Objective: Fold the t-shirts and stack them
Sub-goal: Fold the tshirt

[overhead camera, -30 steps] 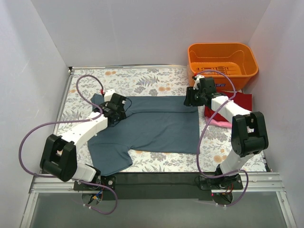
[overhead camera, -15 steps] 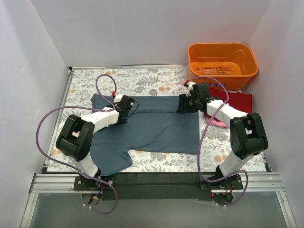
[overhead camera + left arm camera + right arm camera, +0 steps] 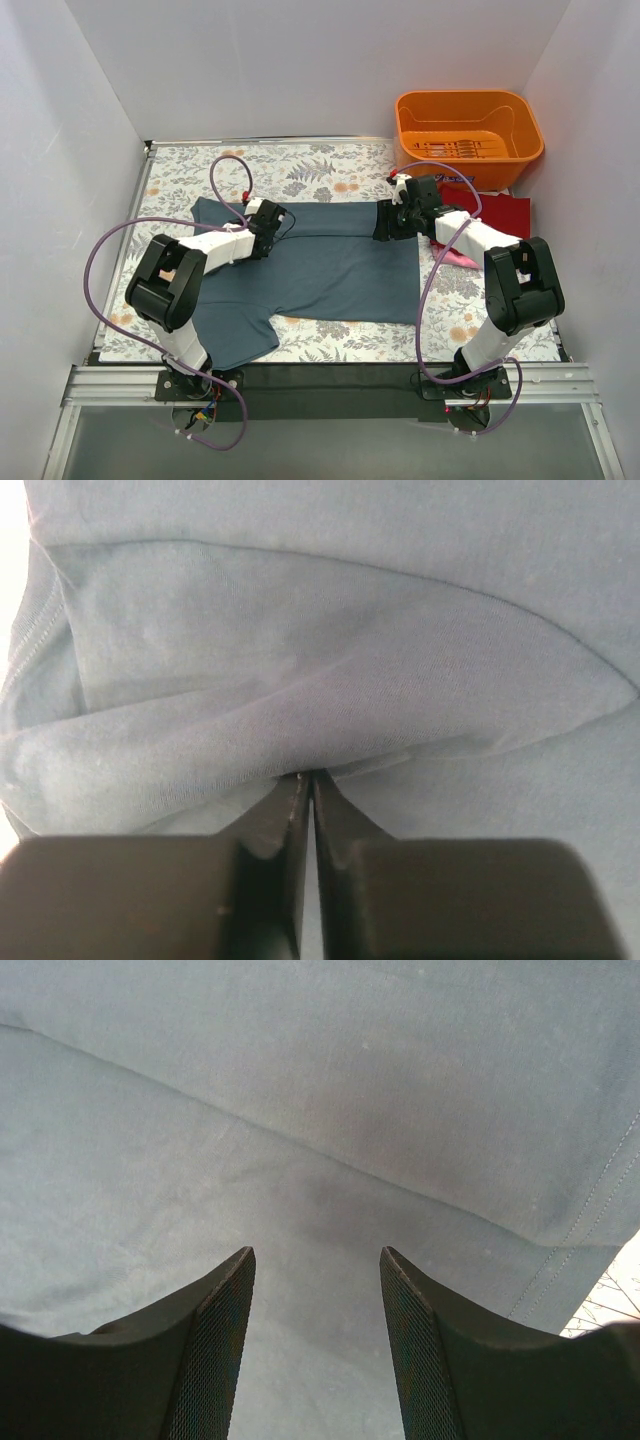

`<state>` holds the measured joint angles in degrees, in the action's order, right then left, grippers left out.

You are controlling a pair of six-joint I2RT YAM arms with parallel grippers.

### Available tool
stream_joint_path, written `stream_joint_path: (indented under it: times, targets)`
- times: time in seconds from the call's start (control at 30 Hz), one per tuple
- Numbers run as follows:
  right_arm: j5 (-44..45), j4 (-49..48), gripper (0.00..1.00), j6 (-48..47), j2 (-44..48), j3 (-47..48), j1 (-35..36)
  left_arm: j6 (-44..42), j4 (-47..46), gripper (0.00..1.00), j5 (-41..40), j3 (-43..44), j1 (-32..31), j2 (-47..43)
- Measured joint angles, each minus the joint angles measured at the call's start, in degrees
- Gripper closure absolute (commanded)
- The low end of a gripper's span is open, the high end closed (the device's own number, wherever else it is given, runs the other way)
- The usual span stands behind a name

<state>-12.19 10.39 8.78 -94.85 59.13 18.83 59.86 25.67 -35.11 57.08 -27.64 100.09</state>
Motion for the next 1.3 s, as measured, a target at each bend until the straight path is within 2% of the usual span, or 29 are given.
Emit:
stream_joint_path:
  times: [0.3,0.57,0.63,0.7,0.77,0.8,0.9,1.0,1.1,1.3]
  targets:
    - [0.0,0.0,0.49,0.0,0.0,0.0,0.0,-1.5,4.1,1.0,3.6,3.9,0.0,-0.9]
    - [-0.1,0.0,0.49,-0.2,0.2,-0.1,0.0,0.4,12.4,0.99,13.9,9.5,0.0,-4.7]
    - [-0.3,0.0,0.49,-0.2,0.4,-0.1,0.0,0.7,14.3,0.94,16.4,9.4,0.0,-4.6]
    - [-0.7,0.0,0.49,-0.3,0.5,-0.1,0.0,0.9,16.0,0.75,18.3,9.2,0.0,-4.5]
    - [-1.1,0.0,0.49,-0.5,0.5,-0.1,0.0,1.4,16.7,0.66,19.8,9.0,0.0,-4.5]
    - [-1.3,0.0,0.49,-0.6,0.5,-0.1,0.0,1.8,16.8,0.55,20.2,8.9,0.0,-4.5]
    - [-1.9,0.0,0.49,-1.0,0.5,-0.1,0.0,3.5,16.2,0.49,20.8,8.1,0.0,-5.0]
    - [-2.5,0.0,0.49,-1.4,0.5,-0.1,0.3,7.2,15.5,0.48,20.7,5.8,0.4,-8.2]
    - [-3.4,-0.1,0.49,-1.6,0.5,-0.1,0.7,11.6,14.6,0.48,20.7,1.9,3.8,-14.0]
    - [-5.7,-0.4,0.5,-2.1,0.5,-0.1,2.9,18.0,9.4,0.46,21.9,-10.6,20.0,-26.2]
